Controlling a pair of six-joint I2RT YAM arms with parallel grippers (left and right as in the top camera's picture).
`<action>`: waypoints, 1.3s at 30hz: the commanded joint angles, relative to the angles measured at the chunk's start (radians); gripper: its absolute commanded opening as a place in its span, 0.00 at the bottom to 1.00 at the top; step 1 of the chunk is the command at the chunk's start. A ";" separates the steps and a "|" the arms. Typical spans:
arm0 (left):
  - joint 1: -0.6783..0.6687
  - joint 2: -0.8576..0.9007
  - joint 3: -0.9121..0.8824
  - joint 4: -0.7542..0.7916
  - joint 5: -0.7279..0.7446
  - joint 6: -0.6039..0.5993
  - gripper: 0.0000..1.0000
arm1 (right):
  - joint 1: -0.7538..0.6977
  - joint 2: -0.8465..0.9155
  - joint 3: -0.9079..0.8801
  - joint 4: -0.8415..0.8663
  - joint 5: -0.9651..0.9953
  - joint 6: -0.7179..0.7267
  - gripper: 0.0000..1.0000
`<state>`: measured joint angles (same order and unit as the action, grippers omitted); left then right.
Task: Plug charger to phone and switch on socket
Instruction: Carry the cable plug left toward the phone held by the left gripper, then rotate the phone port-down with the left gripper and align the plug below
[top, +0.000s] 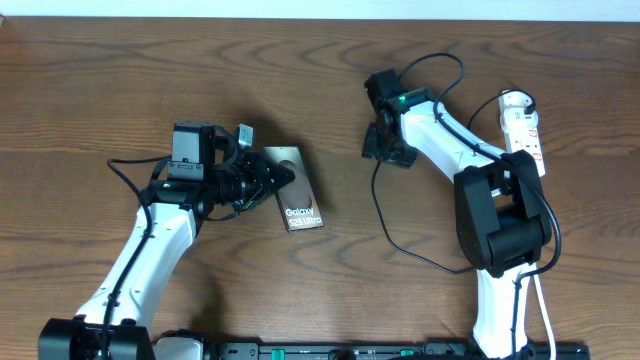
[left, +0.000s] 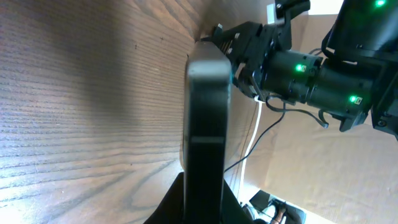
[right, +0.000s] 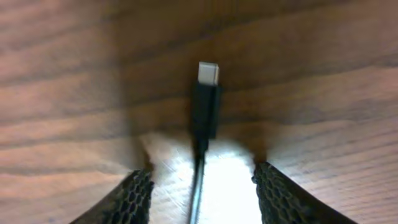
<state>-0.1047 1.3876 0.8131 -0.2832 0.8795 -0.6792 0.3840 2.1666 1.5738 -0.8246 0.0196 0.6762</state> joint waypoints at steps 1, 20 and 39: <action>0.004 -0.007 0.009 0.005 0.017 0.013 0.07 | 0.003 0.029 -0.042 0.030 -0.003 0.065 0.45; 0.004 -0.007 0.009 -0.003 0.033 0.029 0.07 | -0.009 0.004 -0.083 0.125 -0.066 -0.037 0.01; 0.030 -0.007 0.009 0.568 0.541 -0.087 0.07 | -0.004 -0.744 -0.092 -0.457 -0.447 -0.530 0.01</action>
<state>-0.0795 1.3907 0.8082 0.1997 1.3167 -0.6296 0.3733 1.5017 1.4860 -1.2469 -0.3508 0.2367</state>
